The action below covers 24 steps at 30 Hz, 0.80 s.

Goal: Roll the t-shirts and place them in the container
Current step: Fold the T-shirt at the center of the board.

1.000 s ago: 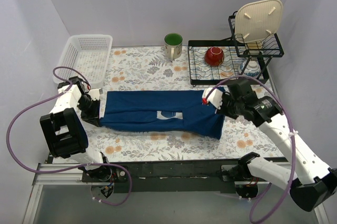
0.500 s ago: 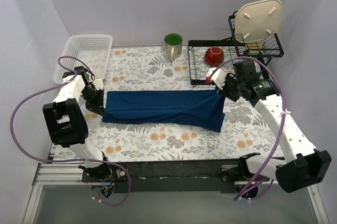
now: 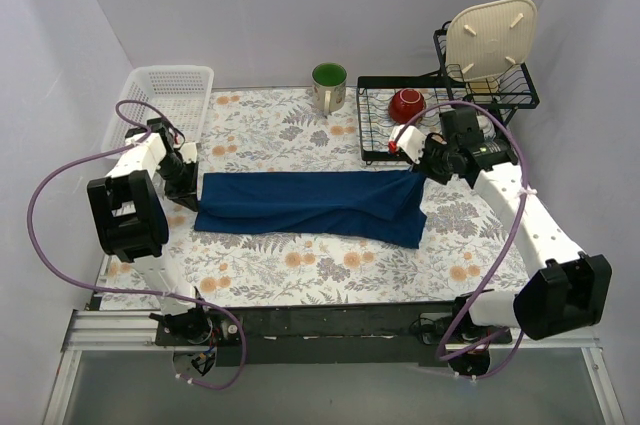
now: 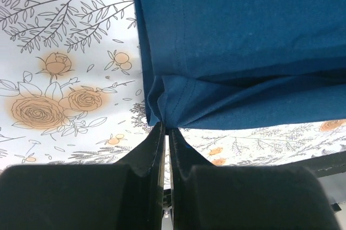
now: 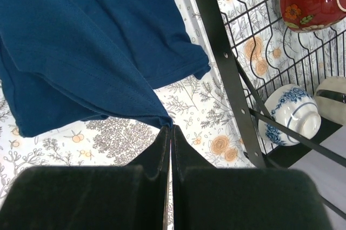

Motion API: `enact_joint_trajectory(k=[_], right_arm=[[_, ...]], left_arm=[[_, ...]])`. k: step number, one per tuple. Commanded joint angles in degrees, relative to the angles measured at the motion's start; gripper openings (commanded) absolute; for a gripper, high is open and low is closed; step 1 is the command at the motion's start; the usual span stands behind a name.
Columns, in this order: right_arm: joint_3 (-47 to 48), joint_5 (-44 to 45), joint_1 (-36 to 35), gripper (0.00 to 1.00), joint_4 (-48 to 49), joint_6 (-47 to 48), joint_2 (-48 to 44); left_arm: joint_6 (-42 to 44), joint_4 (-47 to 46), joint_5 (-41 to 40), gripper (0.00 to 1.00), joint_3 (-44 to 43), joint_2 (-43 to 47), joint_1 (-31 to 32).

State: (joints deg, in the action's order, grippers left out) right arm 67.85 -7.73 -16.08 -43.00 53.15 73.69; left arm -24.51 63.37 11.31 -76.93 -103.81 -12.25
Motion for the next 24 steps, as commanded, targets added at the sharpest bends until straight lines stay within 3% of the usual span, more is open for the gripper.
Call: enact_joint_trajectory(k=[1,24], right_arm=[[3.2,-0.5,0.5,0.01,3.9,1.6,2.9],[7.5,-0.8,0.5,0.01,8.0,4.5,14.9]], left_arm=[[-0.7,-1.1,-1.8,0.00,-3.0,0.2,-0.1],[-1.3,-1.5,-1.5,0.00,-7.4,-4.6,-0.1]])
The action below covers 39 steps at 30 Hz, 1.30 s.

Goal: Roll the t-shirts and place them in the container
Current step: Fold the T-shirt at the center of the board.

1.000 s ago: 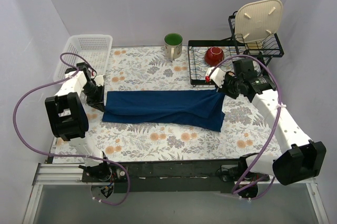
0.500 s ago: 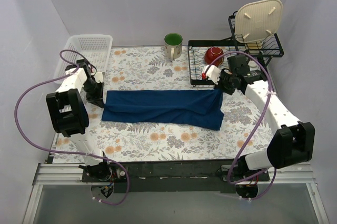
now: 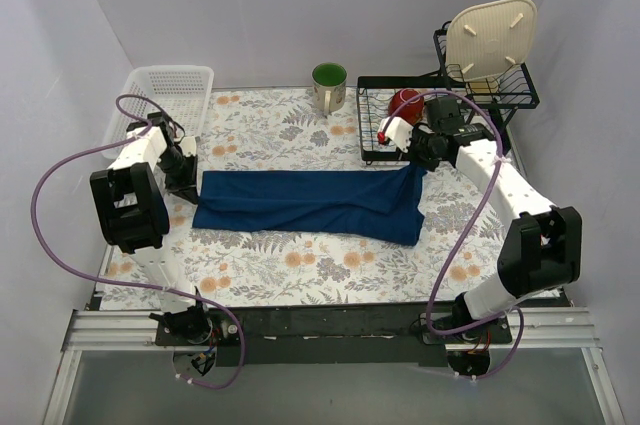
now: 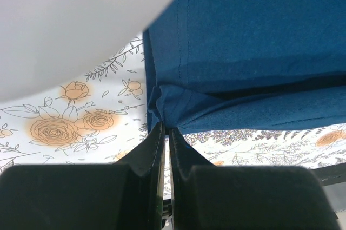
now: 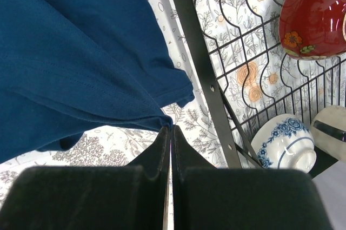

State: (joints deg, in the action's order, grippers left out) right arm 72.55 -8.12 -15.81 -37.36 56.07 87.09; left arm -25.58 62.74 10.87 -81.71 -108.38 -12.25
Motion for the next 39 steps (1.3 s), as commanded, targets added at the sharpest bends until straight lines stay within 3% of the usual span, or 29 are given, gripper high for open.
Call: enact_joint_trajectory(k=[1,8,11,13,15,17,18,21,23,27,32,39], right_arm=[[2.7,-0.3,0.3,0.01,2.7,1.6,1.9],[3.3,0.4,0.3,0.01,3.7,1.1,4.8],[3.3,0.8,0.3,0.01,4.7,0.6,5.7],[3.1,1.3,0.3,0.01,6.6,-0.7,6.4],[4.8,1.4,0.3,0.08,8.0,-3.8,8.0],[7.1,2.1,0.3,0.27,7.7,-6.7,9.4],[8.1,3.0,0.3,0.31,8.0,-9.6,9.8],[8.5,3.8,0.3,0.48,8.0,-10.1,6.9],[7.3,4.3,0.3,0.53,7.1,-9.8,5.0],[4.6,1.7,0.3,0.53,-1.6,-8.0,1.0],[-5.4,-7.2,0.3,0.53,-14.3,1.6,-4.6],[-11.5,-9.1,0.3,0.52,-16.8,5.1,-4.7]], left_arm=[[-0.3,-0.9,-1.0,0.00,-2.8,-0.2,-0.1],[-0.4,-1.0,-0.7,0.00,-4.2,-1.7,-0.1],[-0.5,-0.8,-0.8,0.08,-4.3,-1.8,-0.1],[-0.8,-0.7,-1.2,0.24,-3.9,-0.3,-0.1],[-0.9,-1.1,-1.1,0.34,-2.9,2.0,-0.1],[-0.9,-1.2,-1.1,0.39,-1.9,6.1,-0.1],[-1.0,-1.6,-0.9,0.43,-1.4,7.6,-0.1],[0.0,-2.3,2.6,0.44,1.1,12.1,-0.1],[0.8,-2.5,3.6,0.44,2.8,12.8,0.0],[1.3,-2.9,4.6,0.43,5.7,12.1,0.2],[3.4,-7.6,5.4,0.39,10.4,12.3,0.8],[4.7,-14.0,1.9,0.36,14.8,8.6,1.3]])
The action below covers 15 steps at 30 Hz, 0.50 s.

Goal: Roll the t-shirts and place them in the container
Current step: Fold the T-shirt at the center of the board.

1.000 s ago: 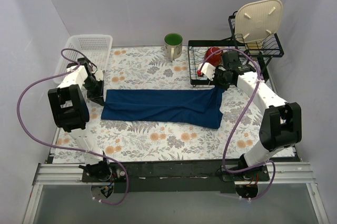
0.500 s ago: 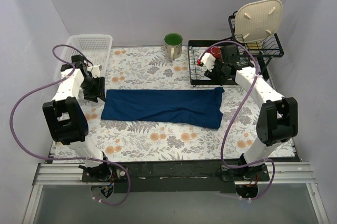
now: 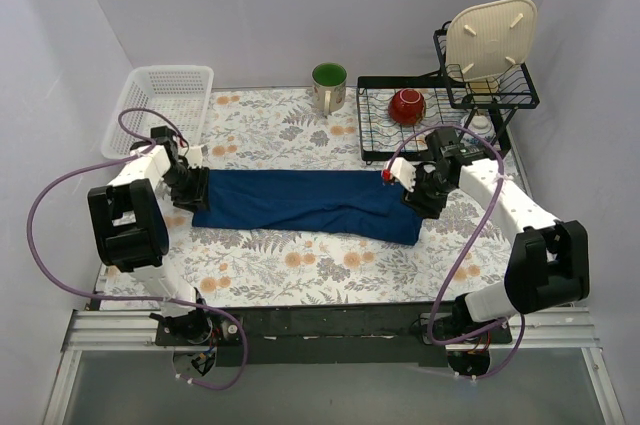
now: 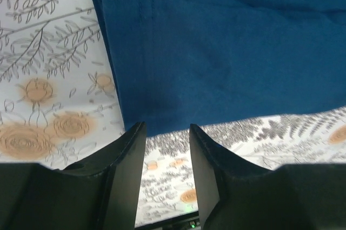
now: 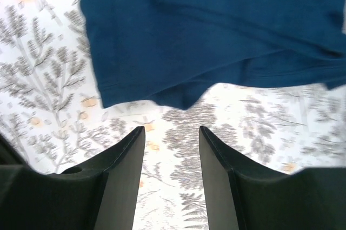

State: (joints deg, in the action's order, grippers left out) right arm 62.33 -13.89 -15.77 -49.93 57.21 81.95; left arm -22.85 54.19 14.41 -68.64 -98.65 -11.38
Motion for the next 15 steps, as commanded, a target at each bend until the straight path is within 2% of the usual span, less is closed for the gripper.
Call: enact_joint_trajectory(k=[1,6,13,15], right_arm=[[-1.2,-3.9,0.3,0.52,-4.6,3.9,0.9],[0.7,-7.5,0.1,0.52,-8.2,5.0,5.0],[1.0,-12.0,0.1,0.57,-14.0,7.5,5.8],[0.8,-11.7,0.1,0.62,-14.4,7.5,6.8]], left_arm=[[2.3,-5.6,-2.7,0.36,2.3,-1.7,0.4],[2.9,-7.0,-5.9,0.34,6.9,-0.1,0.3],[1.4,-7.3,-5.1,0.34,8.9,0.7,0.3],[1.1,-7.8,-5.1,0.33,9.0,0.6,0.4]])
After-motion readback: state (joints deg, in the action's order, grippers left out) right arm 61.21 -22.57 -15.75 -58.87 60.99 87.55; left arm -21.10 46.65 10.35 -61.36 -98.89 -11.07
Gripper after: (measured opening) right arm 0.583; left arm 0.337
